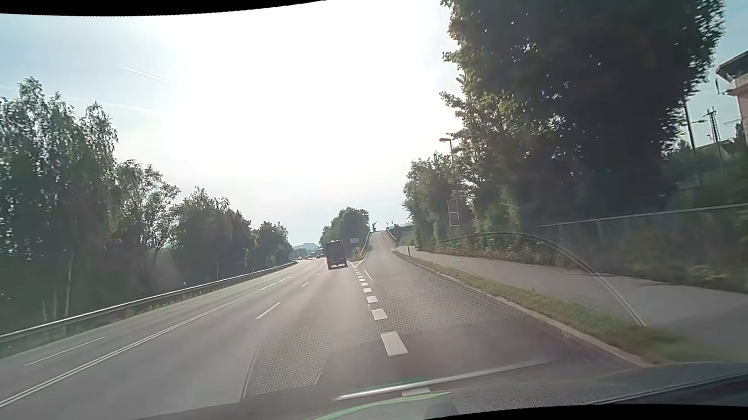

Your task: Follow the waypoints while adhering to traffic rules and regulations

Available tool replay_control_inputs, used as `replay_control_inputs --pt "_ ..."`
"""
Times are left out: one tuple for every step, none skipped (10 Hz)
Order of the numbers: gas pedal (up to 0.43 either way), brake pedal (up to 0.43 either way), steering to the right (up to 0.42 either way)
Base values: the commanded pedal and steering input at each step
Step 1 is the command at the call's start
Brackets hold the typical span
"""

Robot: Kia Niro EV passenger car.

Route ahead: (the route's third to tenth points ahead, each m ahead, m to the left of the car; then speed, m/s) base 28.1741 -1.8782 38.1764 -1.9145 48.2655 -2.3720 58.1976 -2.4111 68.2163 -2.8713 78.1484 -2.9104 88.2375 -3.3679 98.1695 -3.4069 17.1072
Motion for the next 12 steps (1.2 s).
replay_control_inputs --pt "0.118 0.000 0.004" --pt "0.118 0.000 0.004" --pt "0.118 0.000 0.003" --pt "0.118 0.000 0.003" --pt "0.118 0.000 0.003" --pt "0.118 0.000 0.003" --pt "0.118 0.000 0.002" --pt "0.118 0.000 0.002" --pt "0.118 0.000 0.002" --pt "0.118 0.000 0.001" --pt "0.118 0.000 0.001" --pt "0.110 0.000 0.001"
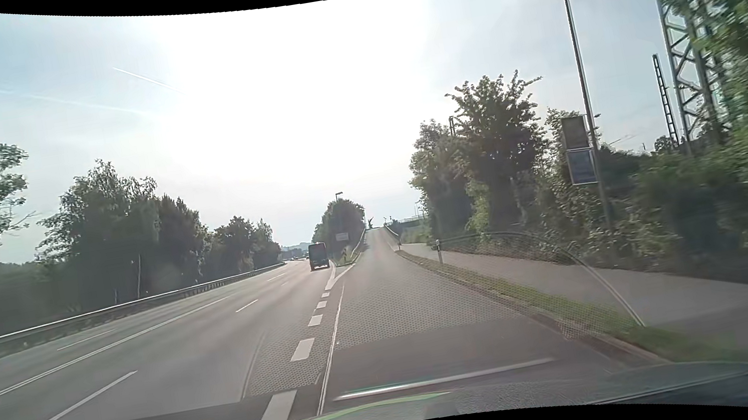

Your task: Follow the waypoints while adhering to traffic rules and regulations

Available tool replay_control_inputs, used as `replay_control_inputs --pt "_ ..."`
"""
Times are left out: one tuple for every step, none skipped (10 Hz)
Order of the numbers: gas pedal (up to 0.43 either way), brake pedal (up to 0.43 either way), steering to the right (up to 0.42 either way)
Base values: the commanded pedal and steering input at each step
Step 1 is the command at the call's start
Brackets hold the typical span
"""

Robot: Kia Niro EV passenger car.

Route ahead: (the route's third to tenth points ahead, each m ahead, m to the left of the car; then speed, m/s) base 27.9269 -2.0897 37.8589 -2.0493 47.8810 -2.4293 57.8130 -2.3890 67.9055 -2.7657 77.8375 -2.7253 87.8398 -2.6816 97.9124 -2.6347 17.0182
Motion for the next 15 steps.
replay_control_inputs --pt "0.110 0.000 0.001" --pt "0.110 0.000 0.000" --pt "0.110 0.000 0.000" --pt "0.110 0.000 0.000" --pt "0.079 0.000 0.000" --pt "0.059 0.000 0.000" --pt "0.059 0.000 0.000" --pt "0.039 0.000 0.000" --pt "0.000 0.000 0.000" --pt "0.000 0.000 0.000" --pt "0.000 0.000 0.000" --pt "0.000 0.000 0.000" --pt "0.000 0.000 0.000" --pt "0.000 0.000 0.000" --pt "0.000 0.000 0.002"
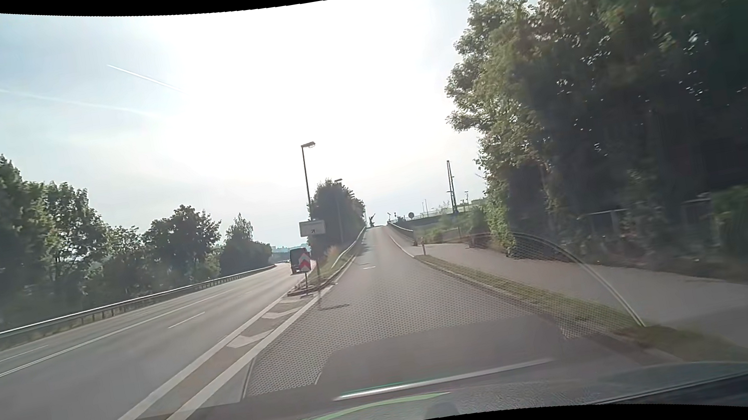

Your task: Follow the waypoints while adhering to traffic rules and regulations

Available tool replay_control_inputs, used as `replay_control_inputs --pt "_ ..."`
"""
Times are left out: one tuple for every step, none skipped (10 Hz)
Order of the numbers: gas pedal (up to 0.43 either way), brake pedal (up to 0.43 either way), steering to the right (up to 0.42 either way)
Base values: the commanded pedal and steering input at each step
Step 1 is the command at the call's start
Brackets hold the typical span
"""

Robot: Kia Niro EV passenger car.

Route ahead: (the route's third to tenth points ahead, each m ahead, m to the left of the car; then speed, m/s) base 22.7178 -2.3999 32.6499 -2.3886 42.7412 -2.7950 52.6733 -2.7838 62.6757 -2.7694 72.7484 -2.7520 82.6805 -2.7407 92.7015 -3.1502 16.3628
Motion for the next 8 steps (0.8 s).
replay_control_inputs --pt "0.000 0.000 0.003" --pt "0.000 0.000 0.003" --pt "0.000 0.000 0.004" --pt "0.000 0.000 0.004" --pt "0.000 0.000 0.004" --pt "0.000 0.000 0.003" --pt "0.000 0.000 0.003" --pt "0.000 0.000 0.003"
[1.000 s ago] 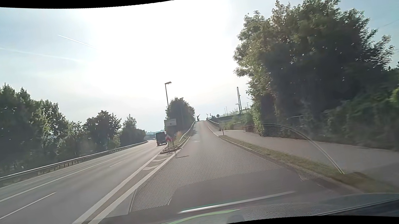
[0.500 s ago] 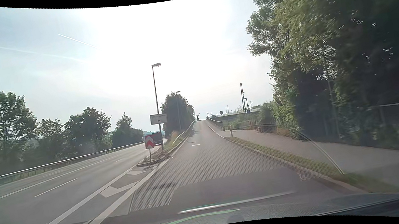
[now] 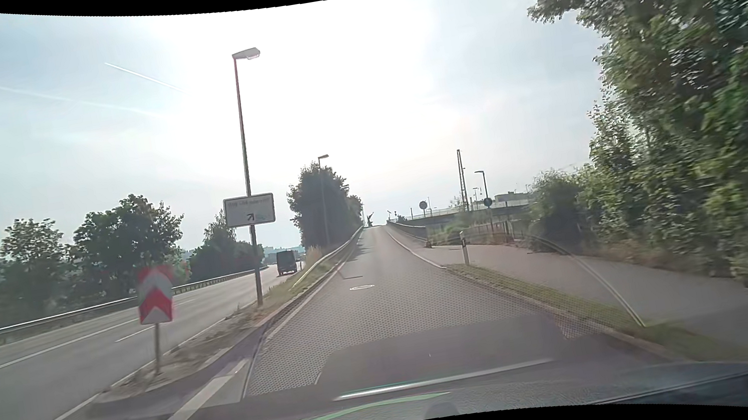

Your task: Follow the waypoints while adhering to traffic rules and regulations

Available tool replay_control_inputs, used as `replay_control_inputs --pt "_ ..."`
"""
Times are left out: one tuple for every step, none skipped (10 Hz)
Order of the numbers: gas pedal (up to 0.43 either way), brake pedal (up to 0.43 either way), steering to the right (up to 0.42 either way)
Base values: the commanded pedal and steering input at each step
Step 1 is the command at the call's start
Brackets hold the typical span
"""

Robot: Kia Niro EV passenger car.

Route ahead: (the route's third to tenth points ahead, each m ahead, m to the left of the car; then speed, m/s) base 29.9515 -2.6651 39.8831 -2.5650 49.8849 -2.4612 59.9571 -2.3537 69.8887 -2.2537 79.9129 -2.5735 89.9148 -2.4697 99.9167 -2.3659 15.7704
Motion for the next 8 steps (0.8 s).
replay_control_inputs --pt "0.000 0.000 0.003" --pt "0.000 0.000 0.003" --pt "0.000 0.000 0.004" --pt "0.000 0.018 0.003" --pt "0.000 0.140 0.004" --pt "0.000 0.177 0.004" --pt "0.000 0.207 0.004" --pt "0.000 0.213 0.004"
